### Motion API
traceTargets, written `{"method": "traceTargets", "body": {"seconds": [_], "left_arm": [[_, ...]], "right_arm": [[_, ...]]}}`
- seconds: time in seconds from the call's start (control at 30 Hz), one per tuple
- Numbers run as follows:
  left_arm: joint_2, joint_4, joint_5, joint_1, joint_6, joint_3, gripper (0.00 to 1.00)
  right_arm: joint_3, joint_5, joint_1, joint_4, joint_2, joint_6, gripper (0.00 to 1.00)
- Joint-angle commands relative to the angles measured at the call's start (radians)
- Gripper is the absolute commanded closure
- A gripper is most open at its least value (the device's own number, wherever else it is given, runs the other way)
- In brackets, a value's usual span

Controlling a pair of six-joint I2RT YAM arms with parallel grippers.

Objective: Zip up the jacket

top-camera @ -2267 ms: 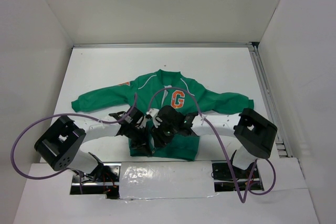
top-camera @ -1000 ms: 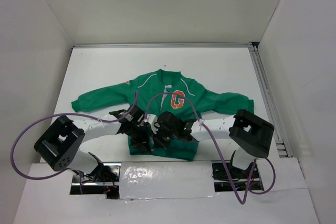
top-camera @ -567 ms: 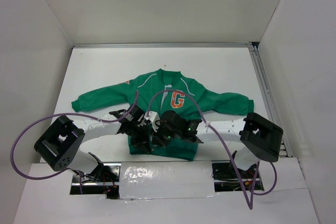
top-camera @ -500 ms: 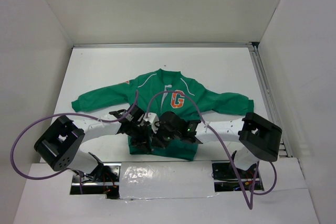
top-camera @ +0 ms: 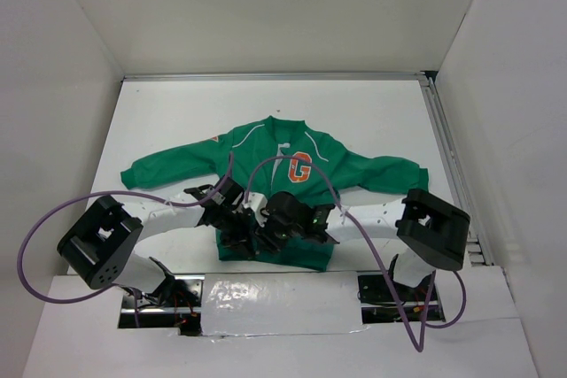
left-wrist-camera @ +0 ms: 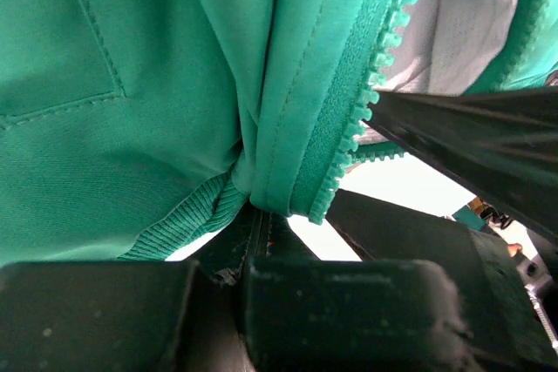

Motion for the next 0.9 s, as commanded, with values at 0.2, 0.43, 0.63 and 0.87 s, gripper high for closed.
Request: {"method": "traceTargets", "body": {"seconds": [0.2,0.43,0.63,0.87], "left_arm": [[0.001,-0.006,-0.036,0.001,0.029,0.016,1.00],[0.005,-0.002,-0.037,0.001,0.034,0.024,1.00],[-0.002,-0.004,-0.040,0.001,0.032,0.021,1.00],[-0.011,0.008,-0.036,0.001,0.026,0.011,1.00]], "right_arm": [[0.045,-0.105,0.005,0.001,0.060,-0.025,0.47],[0.052,-0.056,0.005,0.029,0.076,-0.008,0.67],[0.055,-0.086,0.004,0.047,0.014,-0.016,0.93],[0.071,-0.108,0.022,0.020,-0.029,-0.039,0.95]]}}
